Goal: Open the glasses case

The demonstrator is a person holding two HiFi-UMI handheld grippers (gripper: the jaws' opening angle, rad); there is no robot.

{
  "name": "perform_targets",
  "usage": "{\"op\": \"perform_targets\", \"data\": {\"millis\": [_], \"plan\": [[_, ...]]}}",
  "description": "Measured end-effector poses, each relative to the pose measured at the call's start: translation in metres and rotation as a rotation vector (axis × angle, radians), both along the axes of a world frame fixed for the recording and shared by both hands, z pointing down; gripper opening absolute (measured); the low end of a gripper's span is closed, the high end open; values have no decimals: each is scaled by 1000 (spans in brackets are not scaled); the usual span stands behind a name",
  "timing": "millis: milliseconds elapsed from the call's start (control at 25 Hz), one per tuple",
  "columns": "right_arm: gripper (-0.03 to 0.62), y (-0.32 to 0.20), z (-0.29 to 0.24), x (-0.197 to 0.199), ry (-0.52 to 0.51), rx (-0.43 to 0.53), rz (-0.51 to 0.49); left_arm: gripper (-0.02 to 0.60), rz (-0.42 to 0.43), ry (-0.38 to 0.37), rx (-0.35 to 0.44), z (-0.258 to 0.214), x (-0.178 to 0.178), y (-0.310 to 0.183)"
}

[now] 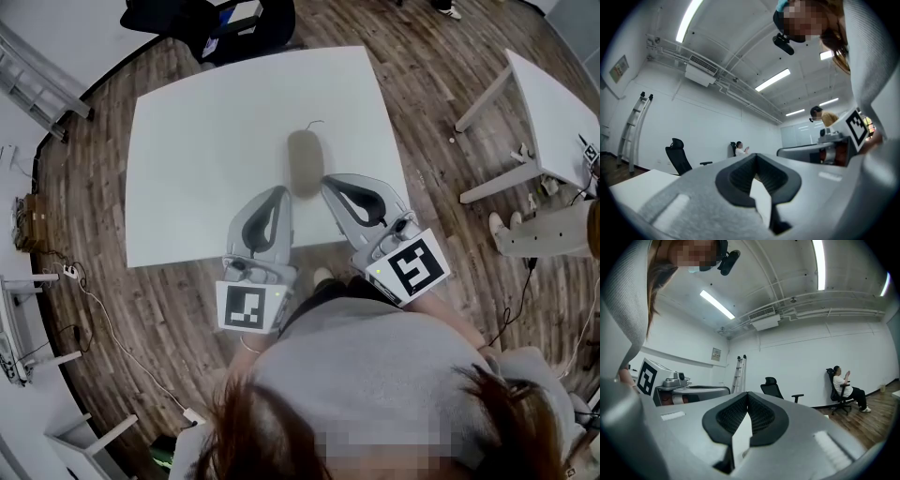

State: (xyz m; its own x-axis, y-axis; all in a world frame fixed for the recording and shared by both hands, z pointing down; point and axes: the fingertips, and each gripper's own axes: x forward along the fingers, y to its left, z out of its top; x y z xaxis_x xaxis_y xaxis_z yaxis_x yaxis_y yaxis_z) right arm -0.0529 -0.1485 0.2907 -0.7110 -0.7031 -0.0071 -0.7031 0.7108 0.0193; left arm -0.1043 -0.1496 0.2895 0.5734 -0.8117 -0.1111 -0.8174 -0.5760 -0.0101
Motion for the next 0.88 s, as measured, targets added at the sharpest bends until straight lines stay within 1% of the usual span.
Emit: {"op": "perform_targets", "data": {"millis": [200,360,520,760,880], "plan": [[3,-13,5,9,4,-18,11,3,30,-7,-8,2,11,-12],[3,-28,-2,10,-8,-12,-2,3,16,-18,2,-5,10,-19],[3,-37,-8,8,-2,1,-16,3,-1,-1,9,-10,6,-28],[3,-43,-4,11,-2,-13,-27,3,-21,5,-34,-1,7,-37],[3,-44,0,14,-4,-22,-24,3,-8,6,-66,6,10,-41]]}}
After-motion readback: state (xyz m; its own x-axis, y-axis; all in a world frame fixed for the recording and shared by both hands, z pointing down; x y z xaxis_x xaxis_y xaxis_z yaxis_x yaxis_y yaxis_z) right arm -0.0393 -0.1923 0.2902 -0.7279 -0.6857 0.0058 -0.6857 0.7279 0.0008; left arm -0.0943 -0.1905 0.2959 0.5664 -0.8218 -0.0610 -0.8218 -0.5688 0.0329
